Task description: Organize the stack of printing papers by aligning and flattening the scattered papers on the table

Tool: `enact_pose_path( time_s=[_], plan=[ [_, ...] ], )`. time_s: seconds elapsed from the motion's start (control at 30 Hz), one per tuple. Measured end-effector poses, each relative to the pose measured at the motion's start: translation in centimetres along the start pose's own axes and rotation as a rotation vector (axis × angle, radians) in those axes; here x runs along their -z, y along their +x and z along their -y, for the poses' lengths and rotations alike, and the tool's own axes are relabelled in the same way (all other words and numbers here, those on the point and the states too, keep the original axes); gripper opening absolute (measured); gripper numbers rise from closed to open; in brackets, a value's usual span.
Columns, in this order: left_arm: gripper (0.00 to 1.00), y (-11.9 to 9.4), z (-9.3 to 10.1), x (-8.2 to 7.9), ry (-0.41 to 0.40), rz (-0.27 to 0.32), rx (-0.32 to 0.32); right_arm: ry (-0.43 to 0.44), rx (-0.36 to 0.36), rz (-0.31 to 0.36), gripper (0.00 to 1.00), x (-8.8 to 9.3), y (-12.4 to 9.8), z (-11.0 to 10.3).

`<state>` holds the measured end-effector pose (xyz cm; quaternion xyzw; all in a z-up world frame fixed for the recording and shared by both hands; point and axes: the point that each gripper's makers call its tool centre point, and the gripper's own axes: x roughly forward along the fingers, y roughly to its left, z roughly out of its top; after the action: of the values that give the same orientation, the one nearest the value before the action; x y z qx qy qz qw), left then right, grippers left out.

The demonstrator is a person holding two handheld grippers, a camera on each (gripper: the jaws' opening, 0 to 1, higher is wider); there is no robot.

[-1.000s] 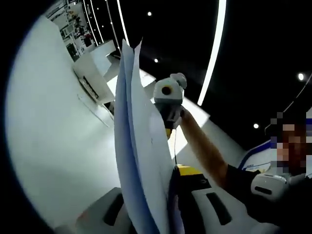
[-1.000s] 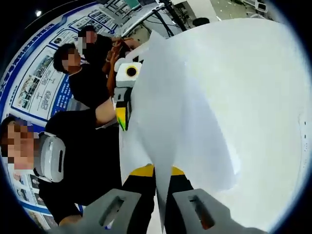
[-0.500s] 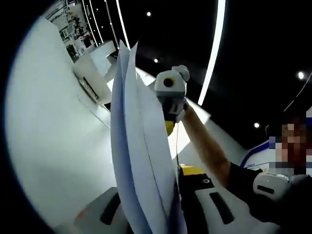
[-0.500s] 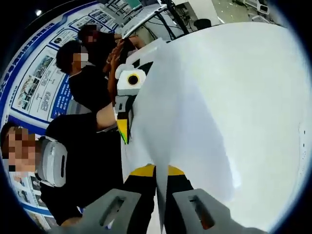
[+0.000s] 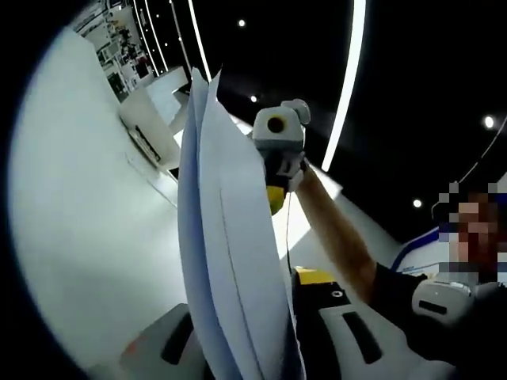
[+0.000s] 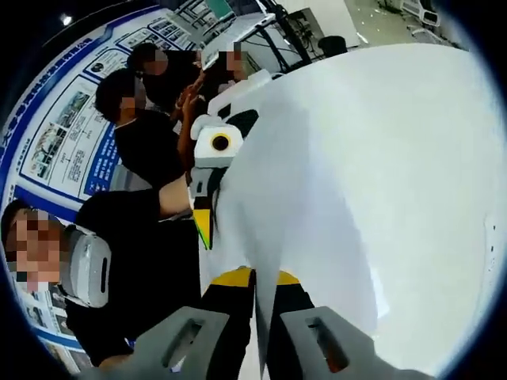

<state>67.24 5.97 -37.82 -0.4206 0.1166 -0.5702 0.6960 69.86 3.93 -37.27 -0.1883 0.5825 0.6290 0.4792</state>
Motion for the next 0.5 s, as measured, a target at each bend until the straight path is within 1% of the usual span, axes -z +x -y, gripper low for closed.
enact_pose_path(
  time_s=[0.13, 0.3, 0.5],
  plan=[
    [0.25, 0.0, -0.1, 0.0, 0.000, 0.000, -0.003, -0.013, 0.023, -0.017, 0.00, -0.6, 0.1, 0.0],
    [0.25, 0.0, -0.1, -0.1, -0.003, 0.001, -0.001, -0.042, 0.051, -0.016, 0.00, -1.5, -0.1, 0.0],
    [0.23, 0.0, -0.1, -0.1, -0.008, 0.000, 0.000, -0.055, 0.060, -0.024, 0.00, -2.0, 0.2, 0.1]
  ],
)
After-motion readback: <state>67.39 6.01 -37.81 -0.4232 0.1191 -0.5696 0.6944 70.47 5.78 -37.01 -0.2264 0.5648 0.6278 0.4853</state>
